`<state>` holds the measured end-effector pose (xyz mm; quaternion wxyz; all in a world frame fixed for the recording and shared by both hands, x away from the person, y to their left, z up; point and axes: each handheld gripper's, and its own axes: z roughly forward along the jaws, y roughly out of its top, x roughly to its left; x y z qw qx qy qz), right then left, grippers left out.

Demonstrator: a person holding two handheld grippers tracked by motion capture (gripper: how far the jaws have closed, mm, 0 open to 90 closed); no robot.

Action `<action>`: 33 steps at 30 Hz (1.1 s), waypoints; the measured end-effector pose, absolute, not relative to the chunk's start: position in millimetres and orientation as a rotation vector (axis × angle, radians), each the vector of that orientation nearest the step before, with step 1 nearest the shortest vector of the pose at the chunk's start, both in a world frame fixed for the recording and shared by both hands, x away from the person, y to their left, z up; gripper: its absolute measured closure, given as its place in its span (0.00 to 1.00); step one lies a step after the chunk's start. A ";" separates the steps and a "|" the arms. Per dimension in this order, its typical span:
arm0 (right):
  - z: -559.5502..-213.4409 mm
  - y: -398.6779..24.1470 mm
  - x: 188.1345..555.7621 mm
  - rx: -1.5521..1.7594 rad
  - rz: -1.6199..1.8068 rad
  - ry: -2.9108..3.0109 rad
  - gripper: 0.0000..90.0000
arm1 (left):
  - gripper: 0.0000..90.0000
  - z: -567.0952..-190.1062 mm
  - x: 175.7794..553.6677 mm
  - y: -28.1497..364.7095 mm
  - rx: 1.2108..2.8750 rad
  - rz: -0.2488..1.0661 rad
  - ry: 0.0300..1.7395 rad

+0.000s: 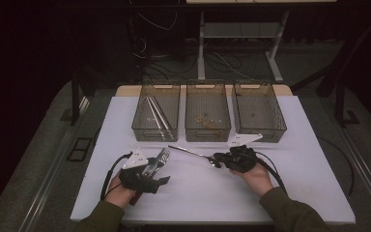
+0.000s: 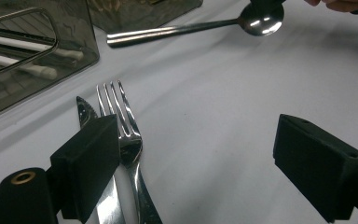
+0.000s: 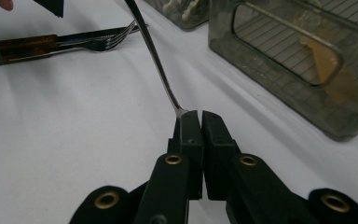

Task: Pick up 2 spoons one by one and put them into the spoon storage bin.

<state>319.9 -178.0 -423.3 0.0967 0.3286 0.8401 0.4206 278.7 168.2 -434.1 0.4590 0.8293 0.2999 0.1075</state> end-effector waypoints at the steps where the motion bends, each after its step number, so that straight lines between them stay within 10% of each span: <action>1: -422.5 -179.0 320.2 0.975 1.248 2.485 0.98 | 0.14 -434.2 278.7 168.2 2.042 0.264 0.740; 33: -366.0 -224.1 342.8 1.077 1.291 2.241 0.98 | 0.15 -435.1 278.9 167.1 2.052 0.267 0.736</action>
